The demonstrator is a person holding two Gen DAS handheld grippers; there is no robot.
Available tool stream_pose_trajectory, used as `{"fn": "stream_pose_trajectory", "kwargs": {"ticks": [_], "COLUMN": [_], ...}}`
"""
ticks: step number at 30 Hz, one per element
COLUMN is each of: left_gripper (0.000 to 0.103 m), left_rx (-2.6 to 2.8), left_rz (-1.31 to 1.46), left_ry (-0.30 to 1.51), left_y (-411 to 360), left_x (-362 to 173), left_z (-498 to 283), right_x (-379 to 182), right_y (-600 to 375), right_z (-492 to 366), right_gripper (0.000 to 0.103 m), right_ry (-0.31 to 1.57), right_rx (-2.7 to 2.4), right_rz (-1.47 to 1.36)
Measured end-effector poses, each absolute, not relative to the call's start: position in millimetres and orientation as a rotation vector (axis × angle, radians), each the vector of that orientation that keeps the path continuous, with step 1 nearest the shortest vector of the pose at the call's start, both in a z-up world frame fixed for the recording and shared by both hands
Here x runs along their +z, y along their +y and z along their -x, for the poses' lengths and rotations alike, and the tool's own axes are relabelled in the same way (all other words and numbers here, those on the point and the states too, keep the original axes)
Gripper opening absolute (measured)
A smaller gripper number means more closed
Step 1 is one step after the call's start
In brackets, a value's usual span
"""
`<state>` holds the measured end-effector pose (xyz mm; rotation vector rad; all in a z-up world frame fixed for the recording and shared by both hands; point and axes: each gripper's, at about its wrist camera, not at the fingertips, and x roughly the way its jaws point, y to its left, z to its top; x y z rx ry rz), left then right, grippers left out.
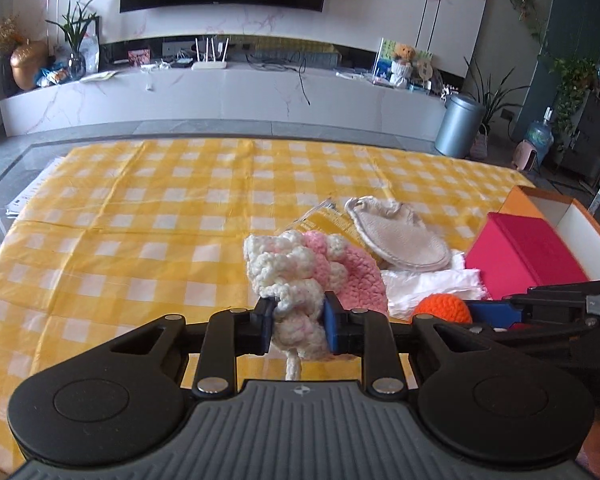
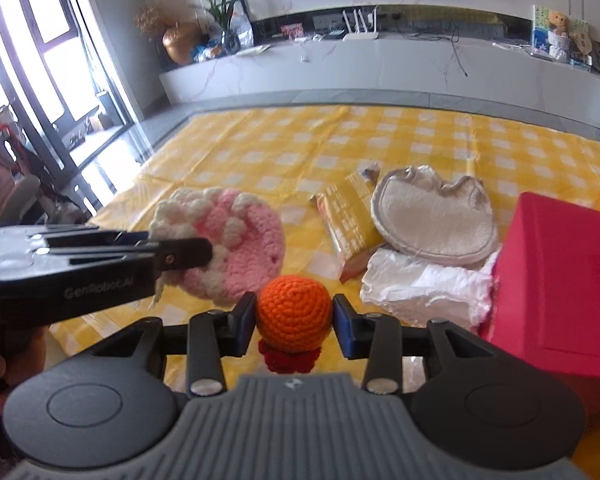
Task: Organize soft objects
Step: 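Grasp the pink-white crochet piece with the left gripper, then carry the crochet ball and crochet piece over the cardboard box with both grippers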
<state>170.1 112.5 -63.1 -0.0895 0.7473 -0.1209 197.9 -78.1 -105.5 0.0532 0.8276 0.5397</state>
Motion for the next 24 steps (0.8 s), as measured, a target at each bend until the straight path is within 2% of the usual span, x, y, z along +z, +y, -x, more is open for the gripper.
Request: {"fn": "stream_pose_trajectory", "kwargs": {"ticks": [12,19,24], "left_gripper": [0.028,0.028,0.028], "left_rx": [-0.235,-0.415,-0.548], "left_rz": [-0.007,-0.099,-0.178], "left_ry": [0.638,0.599,0.602], "left_y": [50,-25,-84], "left_x": [-2,23,21], "left_z": [-111,-109,-120], "right_x": [-53,-32,-26], "right_y": [-153,-226,-281], "right_z": [-129,-101,-90], "right_gripper": [0.04,0.04,0.04], "right_ry": [0.745,0.729,0.74], "right_rx": [0.43,0.313,0.22], "right_rz": [-0.096,-0.101,-0.047]}}
